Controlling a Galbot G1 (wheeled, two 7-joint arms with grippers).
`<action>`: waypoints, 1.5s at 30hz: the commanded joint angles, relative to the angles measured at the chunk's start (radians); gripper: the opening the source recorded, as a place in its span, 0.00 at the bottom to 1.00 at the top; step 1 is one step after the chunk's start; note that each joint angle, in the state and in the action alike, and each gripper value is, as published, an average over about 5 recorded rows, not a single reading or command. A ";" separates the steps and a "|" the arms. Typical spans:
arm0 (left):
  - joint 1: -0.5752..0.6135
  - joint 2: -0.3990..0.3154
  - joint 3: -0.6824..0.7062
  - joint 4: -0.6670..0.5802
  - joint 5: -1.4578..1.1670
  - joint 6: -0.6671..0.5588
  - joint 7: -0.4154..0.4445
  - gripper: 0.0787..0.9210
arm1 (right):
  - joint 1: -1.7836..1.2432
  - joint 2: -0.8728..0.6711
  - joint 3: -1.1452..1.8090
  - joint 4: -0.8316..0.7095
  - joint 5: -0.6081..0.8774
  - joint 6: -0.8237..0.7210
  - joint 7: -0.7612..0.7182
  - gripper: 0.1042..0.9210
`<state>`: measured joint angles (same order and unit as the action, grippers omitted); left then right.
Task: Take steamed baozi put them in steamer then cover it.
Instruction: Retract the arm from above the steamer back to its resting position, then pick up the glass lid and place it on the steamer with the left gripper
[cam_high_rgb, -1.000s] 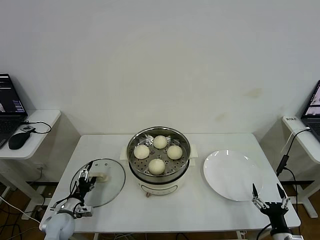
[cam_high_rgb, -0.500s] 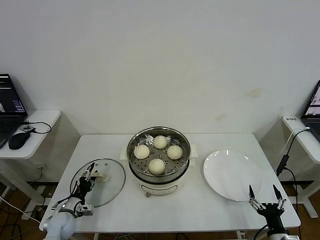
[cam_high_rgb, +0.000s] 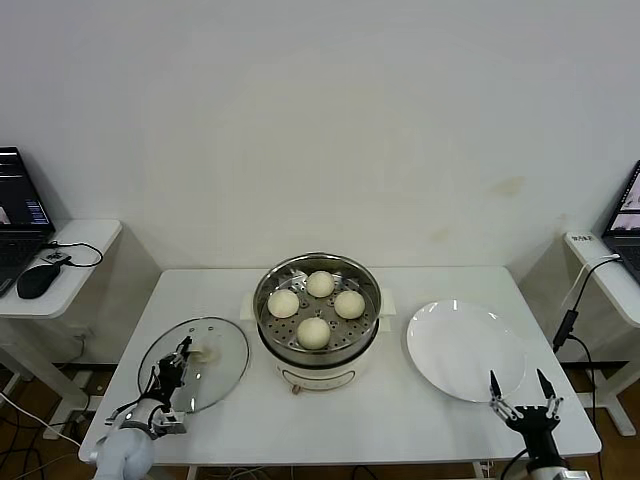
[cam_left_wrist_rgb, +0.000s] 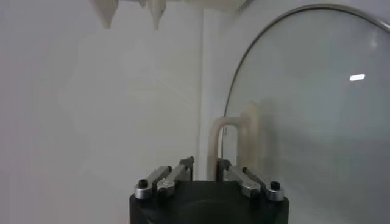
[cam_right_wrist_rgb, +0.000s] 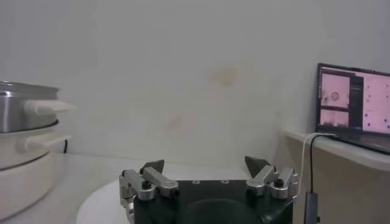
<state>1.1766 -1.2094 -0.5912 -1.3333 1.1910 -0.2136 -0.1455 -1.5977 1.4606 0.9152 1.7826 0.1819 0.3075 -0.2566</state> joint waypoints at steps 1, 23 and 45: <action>0.027 0.001 -0.007 -0.060 -0.012 0.016 -0.058 0.07 | 0.001 -0.001 -0.014 -0.006 -0.011 0.009 0.001 0.88; 0.276 0.077 -0.166 -0.621 0.020 0.274 0.110 0.07 | -0.015 -0.009 -0.074 0.006 -0.064 0.021 0.010 0.88; 0.029 0.186 0.285 -0.734 -0.170 0.512 0.222 0.07 | 0.009 0.080 -0.140 -0.013 -0.344 0.012 0.131 0.88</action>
<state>1.3389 -1.0522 -0.5621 -2.0306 1.0482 0.1717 0.0201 -1.6094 1.4996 0.7935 1.7871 -0.0136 0.3267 -0.1920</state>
